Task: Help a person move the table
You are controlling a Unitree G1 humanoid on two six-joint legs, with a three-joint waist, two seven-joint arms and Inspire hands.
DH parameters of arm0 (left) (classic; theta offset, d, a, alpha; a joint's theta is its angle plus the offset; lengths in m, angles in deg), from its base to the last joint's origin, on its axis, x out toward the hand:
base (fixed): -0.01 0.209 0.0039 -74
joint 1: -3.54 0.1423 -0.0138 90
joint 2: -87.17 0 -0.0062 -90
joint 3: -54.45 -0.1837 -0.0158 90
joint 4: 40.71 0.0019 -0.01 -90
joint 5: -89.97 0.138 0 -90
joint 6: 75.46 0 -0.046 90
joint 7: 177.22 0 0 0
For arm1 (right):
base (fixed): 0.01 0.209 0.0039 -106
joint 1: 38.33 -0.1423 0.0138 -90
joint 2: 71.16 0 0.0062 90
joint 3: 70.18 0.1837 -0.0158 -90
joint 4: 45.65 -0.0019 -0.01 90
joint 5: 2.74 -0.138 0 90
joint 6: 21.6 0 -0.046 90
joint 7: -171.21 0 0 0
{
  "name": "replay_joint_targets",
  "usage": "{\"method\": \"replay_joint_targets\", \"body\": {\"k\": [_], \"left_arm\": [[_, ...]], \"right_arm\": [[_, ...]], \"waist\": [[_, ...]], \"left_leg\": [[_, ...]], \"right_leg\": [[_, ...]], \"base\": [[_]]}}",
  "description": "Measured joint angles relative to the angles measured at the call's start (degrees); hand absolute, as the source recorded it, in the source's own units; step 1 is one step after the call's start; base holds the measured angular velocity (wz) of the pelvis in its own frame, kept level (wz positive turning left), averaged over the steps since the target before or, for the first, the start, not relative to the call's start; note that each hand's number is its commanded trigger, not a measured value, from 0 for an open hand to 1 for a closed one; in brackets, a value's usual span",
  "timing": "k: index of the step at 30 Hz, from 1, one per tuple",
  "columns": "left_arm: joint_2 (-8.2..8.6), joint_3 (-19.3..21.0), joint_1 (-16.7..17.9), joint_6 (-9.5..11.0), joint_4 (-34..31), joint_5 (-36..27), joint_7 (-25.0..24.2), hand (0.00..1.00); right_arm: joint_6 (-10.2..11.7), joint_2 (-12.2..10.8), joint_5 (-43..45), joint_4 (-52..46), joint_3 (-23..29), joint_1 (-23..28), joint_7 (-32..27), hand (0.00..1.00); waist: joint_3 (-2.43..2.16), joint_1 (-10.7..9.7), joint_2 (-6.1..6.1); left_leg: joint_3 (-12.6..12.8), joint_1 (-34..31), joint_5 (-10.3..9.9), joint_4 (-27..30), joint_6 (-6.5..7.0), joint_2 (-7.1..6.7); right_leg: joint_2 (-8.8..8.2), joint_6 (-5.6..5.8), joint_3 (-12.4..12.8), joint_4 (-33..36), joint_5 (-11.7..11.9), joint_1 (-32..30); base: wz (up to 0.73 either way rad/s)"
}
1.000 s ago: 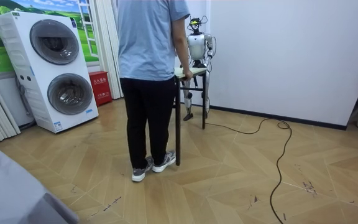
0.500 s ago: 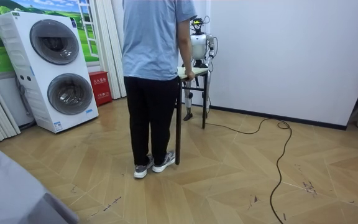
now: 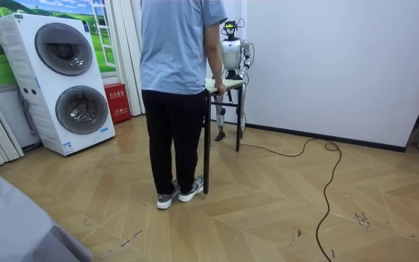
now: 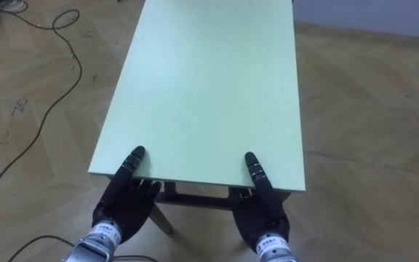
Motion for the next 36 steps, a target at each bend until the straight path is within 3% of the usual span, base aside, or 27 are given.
{"method": "replay_joint_targets", "body": {"k": [14, 18, 31, 36], "left_arm": [[-0.2, 0.07, -0.01, 0.22, -0.47, 0.1, 0.0, 1.0], [-0.28, 0.08, -0.02, 0.39, -1.31, 0.2, -0.04, 1.0], [-0.35, 0.03, 0.0, 0.39, -1.46, 0.54, -1.11, 1.0], [-0.88, 0.26, 1.75, 0.39, -2.61, -0.08, -1.12, 1.0]], "right_arm": [[0.01, -0.25, -0.33, -0.16, -0.57, -0.06, 0.01, 1.0], [0.04, -0.31, -1.85, -0.16, -0.74, -0.33, 0.02, 1.0], [0.08, -0.23, -2.28, -0.17, -0.75, -0.35, 0.04, 1.0], [1.1, 0.68, -2.27, -0.19, -2.27, -0.11, 1.08, 1.0]], "waist": [[-0.16, 1.25, -0.28], [-0.49, 1.98, -0.82], [-0.66, 3.26, -1.31], [-0.65, 2.96, -1.29]], "left_leg": [[1.65, 1.26, 0.19, -1.28, 0.05, 0.51], [2.16, 1.3, 0.29, -1.63, -0.1, 0.83], [1.33, 1.18, 0.51, -2.13, -0.23, 0.83], [0.03, 0.73, 0.61, -1.57, -0.39, 0.91]], "right_leg": [[0.43, -0.12, 1.0, -0.38, 0.46, 0.1], [1.08, -0.27, 1.57, -1.58, 1.25, 0.24], [1.35, -0.26, 1.05, -3.01, 1.54, 1.24], [1.15, -0.35, -0.85, -3.39, 1.56, 1.7]], "base": [[-0.06], [-0.08], [0.03], [0.15]]}}
